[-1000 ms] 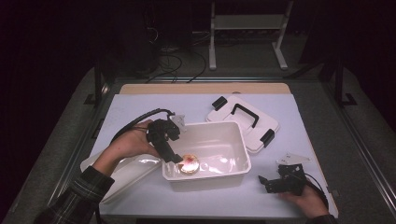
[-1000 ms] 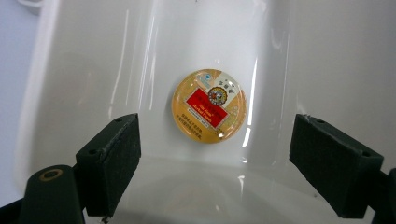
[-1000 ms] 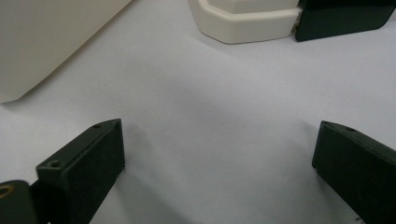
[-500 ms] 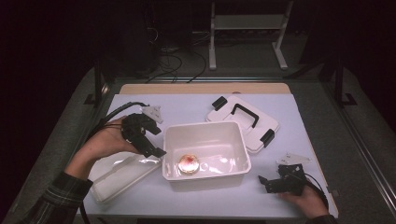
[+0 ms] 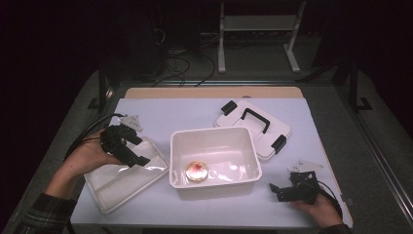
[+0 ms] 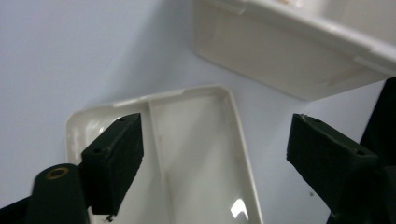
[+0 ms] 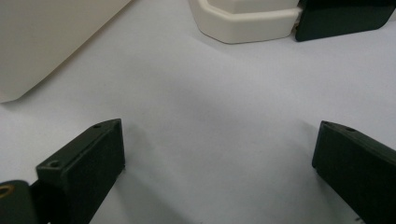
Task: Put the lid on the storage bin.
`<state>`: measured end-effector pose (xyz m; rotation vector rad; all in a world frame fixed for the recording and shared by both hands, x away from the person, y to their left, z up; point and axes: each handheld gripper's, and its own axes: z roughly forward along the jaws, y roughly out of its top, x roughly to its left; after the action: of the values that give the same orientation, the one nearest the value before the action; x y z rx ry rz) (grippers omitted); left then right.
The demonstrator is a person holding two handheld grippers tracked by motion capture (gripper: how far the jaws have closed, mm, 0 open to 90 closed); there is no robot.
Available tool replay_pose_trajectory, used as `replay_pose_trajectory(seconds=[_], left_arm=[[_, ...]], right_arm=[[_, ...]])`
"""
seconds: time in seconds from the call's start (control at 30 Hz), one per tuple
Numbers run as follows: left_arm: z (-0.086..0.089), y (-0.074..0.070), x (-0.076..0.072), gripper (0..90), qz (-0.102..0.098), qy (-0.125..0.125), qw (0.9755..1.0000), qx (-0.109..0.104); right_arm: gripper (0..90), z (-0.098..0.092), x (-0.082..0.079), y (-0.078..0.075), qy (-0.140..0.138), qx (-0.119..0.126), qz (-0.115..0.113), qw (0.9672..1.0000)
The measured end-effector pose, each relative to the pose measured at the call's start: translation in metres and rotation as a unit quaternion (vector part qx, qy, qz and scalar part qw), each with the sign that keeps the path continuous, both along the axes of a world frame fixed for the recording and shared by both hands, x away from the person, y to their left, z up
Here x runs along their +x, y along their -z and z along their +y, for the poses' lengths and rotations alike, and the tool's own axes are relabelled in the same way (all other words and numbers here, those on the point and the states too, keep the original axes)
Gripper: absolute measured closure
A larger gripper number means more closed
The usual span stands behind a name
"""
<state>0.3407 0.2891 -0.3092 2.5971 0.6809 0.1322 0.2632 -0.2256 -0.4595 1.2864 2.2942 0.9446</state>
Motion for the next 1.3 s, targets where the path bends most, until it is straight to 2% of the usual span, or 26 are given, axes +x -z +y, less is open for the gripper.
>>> replay_pose_trajectory(seconds=[0.13, 0.27, 0.37, 0.43, 0.57, 0.77, 0.87, 1.03, 1.3], left_arm=[[0.013, 0.014, -0.002, 23.5, 0.004, -0.027, 0.9995, 0.015], [0.025, 0.030, -0.002, 32.8, 0.007, -0.043, 0.9982, 0.042], [0.032, 0.043, -0.001, 39.8, 0.010, -0.056, 0.9971, 0.051], [0.036, 0.051, 0.000, 43.2, 0.020, -0.064, 0.9965, 0.050], [0.042, 0.065, 0.002, 49.4, 0.037, -0.077, 0.9945, 0.061], [0.047, 0.083, 0.005, 57.4, 0.051, -0.096, 0.9906, 0.083], [0.047, 0.090, 0.005, 61.4, 0.056, -0.095, 0.9904, 0.084], [0.047, 0.096, 0.005, 68.1, 0.052, -0.098, 0.9896, 0.092], [0.045, 0.097, 0.003, 83.7, 0.057, -0.087, 0.9913, 0.081]], right_arm=[[2.0, 0.000, 0.000, 0.000, 0.000, 0.000, 0.000, 1.0000], [2.0, 0.000, 0.000, 0.000, 0.000, 0.000, 0.000, 1.0000], [2.0, 0.000, 0.000, 0.000, 0.000, 0.000, 0.000, 1.0000], [2.0, 0.000, 0.000, 0.000, 0.000, 0.000, 0.000, 1.0000], [2.0, 0.000, 0.000, 0.000, 0.000, 0.000, 0.000, 1.0000], [2.0, 0.000, 0.000, 0.000, 0.000, 0.000, 0.000, 1.0000], [2.0, 0.000, 0.000, 0.000, 0.000, 0.000, 0.000, 1.0000], [2.0, 0.000, 0.000, 0.000, 0.000, 0.000, 0.000, 1.0000], [2.0, 0.000, 0.000, 0.000, 0.000, 0.000, 0.000, 1.0000]])
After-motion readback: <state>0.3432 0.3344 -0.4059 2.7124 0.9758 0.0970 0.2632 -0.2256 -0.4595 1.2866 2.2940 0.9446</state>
